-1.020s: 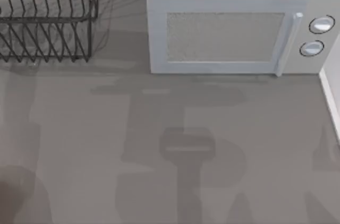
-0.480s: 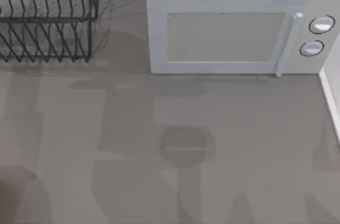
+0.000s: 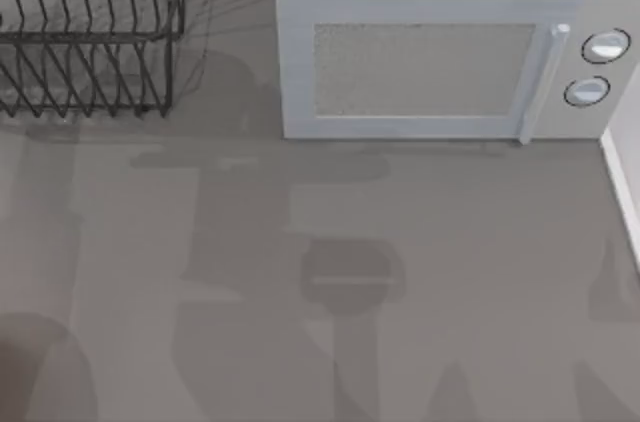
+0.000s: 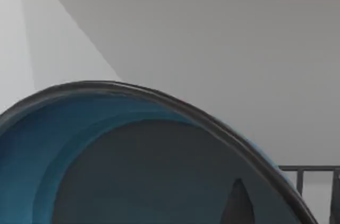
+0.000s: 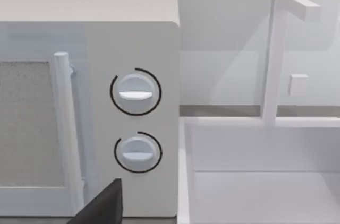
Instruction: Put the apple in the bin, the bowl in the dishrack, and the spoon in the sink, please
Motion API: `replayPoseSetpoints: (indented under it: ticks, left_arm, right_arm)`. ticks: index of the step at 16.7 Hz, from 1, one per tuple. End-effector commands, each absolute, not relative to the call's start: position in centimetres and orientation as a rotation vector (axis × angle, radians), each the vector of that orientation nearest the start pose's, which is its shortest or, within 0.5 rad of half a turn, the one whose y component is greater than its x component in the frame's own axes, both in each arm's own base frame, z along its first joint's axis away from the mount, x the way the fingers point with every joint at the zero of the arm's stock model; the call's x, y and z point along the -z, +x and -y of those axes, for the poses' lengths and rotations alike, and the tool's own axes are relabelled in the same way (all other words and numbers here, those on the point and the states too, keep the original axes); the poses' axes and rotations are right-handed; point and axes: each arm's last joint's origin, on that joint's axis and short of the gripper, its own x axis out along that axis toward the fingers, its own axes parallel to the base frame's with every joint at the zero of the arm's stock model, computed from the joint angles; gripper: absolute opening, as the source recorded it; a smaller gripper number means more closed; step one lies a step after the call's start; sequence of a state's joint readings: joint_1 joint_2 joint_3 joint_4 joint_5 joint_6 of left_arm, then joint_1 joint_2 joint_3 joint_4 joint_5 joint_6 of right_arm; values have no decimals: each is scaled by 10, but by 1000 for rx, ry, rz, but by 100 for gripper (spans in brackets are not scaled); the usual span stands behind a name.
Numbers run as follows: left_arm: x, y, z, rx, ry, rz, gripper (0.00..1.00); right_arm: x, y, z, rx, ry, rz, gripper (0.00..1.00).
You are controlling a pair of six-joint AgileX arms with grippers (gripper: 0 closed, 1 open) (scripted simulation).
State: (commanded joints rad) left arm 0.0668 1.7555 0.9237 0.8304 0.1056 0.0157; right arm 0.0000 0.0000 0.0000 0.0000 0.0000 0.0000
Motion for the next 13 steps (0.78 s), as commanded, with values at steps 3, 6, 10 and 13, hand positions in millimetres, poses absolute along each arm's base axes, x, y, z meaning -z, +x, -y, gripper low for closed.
replayPoseSetpoints:
  ticks: [3, 6, 10, 13]
  left_arm:
    - [-218, 381, -25, 20, 0, 0, 83]
    - [-218, 381, -25, 20, 0, 0, 100]
    - [-218, 381, -25, 20, 0, 0, 100]
    - [-218, 381, -25, 20, 0, 0, 100]
  right_arm:
    - [-160, 106, 1, 0, 0, 0, 100]
    - [-160, 106, 1, 0, 0, 0, 100]
    - [-160, 106, 1, 0, 0, 0, 100]
    - [-160, 106, 1, 0, 0, 0, 100]
